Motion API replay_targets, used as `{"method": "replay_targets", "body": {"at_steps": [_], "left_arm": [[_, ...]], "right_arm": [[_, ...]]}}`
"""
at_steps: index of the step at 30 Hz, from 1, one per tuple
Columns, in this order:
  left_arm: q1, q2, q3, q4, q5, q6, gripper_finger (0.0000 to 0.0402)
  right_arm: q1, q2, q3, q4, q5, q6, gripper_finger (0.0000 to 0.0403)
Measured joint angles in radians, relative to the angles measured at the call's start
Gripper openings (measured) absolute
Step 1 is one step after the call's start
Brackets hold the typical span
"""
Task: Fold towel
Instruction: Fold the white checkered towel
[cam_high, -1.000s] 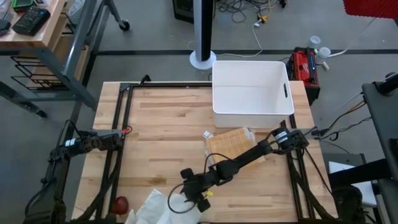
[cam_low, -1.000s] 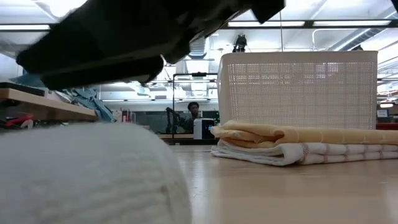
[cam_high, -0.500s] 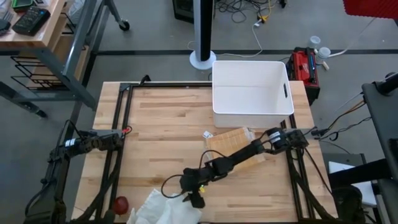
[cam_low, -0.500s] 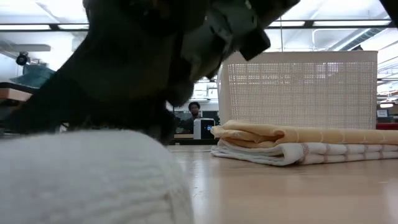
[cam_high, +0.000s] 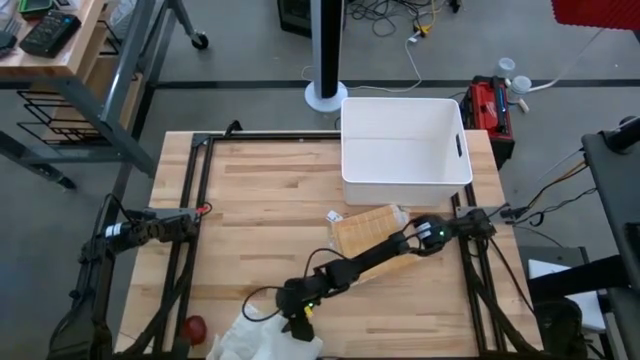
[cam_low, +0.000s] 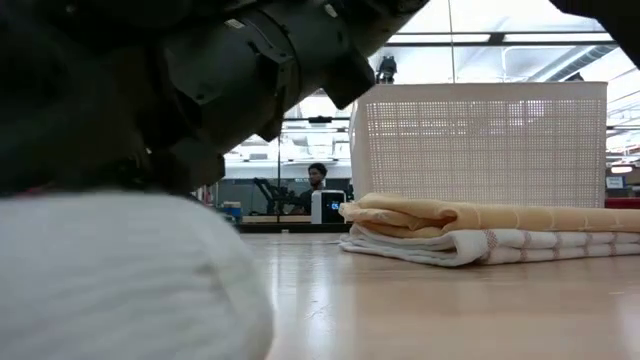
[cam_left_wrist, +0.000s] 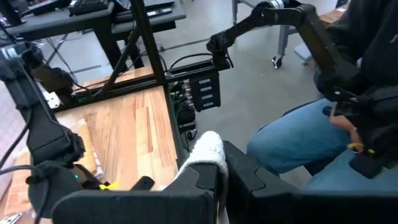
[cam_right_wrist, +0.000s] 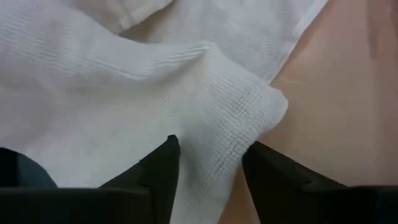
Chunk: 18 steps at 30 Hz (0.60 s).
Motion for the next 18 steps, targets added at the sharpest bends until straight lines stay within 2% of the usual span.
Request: {"method": "replay_targets", "body": {"at_steps": [3,7,8,14,18], "left_arm": [[0.001,0.0,-0.02,0.005,0.0,-0.006,0.0],[0.001,0.0,-0.034,0.016,-0.044,-0.008,0.0],[0.001,0.0,-0.034,0.021,-0.061,-0.009,0.0],[-0.009,-0.004,-0.032,0.031,-0.157,-0.087,0.0],[-0.012,-0.006,-0.032,0.026,-0.154,-0.139,0.0]], "right_arm": [[0.001,0.02,0.05,-0.049,-0.009,-0.049,0.0132],[0.001,0.022,0.055,-0.026,-0.016,-0.074,0.0029],[0.001,0.015,0.054,-0.028,-0.015,-0.083,0.0016],[0.028,-0.105,0.045,-0.069,0.045,-0.154,0.0003],[0.073,-0.279,0.013,-0.22,0.22,-0.272,0.0002]]}}
